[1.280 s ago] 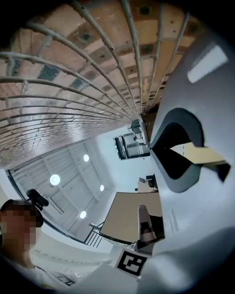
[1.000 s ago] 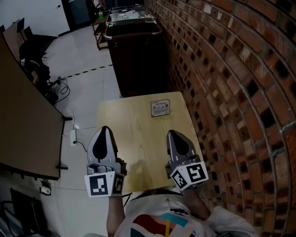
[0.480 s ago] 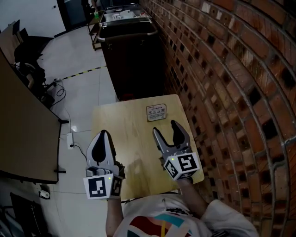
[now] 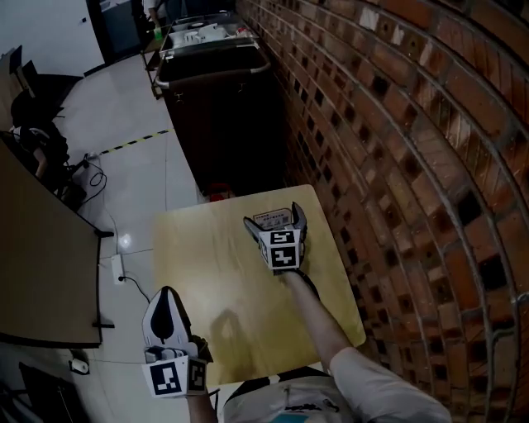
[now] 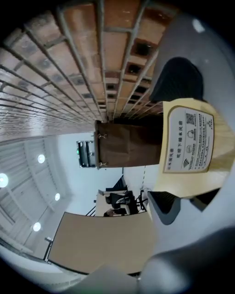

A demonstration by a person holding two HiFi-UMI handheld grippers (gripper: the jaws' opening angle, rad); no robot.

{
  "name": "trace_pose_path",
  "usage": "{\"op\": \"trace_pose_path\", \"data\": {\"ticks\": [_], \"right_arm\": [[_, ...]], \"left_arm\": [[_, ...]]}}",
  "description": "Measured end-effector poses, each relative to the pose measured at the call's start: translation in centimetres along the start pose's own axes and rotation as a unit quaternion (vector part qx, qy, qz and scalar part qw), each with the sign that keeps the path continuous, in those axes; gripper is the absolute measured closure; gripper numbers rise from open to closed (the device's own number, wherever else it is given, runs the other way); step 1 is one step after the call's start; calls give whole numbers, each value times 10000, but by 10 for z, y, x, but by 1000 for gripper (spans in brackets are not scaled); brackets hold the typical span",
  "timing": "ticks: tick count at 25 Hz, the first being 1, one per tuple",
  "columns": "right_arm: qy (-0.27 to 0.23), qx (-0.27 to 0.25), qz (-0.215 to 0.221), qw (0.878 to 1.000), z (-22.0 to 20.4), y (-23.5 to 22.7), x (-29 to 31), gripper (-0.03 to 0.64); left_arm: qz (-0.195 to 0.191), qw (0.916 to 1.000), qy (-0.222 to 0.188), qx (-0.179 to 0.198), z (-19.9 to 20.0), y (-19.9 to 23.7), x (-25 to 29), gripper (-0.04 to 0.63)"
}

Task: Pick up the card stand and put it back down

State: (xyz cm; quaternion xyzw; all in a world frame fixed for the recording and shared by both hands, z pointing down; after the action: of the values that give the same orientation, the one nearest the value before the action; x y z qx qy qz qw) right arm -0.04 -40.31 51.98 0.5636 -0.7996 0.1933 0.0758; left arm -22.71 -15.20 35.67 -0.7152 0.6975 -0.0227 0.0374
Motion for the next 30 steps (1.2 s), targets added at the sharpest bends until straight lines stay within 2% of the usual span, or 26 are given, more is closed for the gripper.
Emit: {"op": "trace_pose_path", "data": {"ticks": [2,6,10,14,24,27,30], "right_arm": [[197,181,-266,9993,-15,-10,16,41],[471,575,-413,9964,-36,-19,29,41],[610,336,-458,9965,-46,-20,35,41],[611,341,-403,9967,-50,-23,40,41],[757,190,-195,9968,-48,-23,37,41],[302,178,-41,9994,-18,-13,14,41],[-421,165,130,9989,27,3,-27,46]], "left_arm": [[80,9999,79,-38,-7,6,2,591],[91,9999,125,-75,-13,10,11,591],[-10,9999,123,-112,-16,6,18,591],[-91,9997,190,-84,-19,0,19,591],[-42,9997,195,-160,-18,1,20,591],[-30,9994,38,-352,-10,2,21,591],[-21,9997,-150,-195,2,0,23,591]]}}
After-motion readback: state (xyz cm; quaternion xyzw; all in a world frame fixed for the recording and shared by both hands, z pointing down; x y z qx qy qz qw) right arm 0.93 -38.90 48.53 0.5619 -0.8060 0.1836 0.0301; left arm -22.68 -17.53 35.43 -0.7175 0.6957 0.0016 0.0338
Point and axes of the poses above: the fingertips, and each gripper's own axes: x forward along the fingers, y to its left, z out of its top, the point moved 6 cm from there along -x, backward along the fingers, and after that the axes turned 12 degrees about x, right-handed, at the moved point
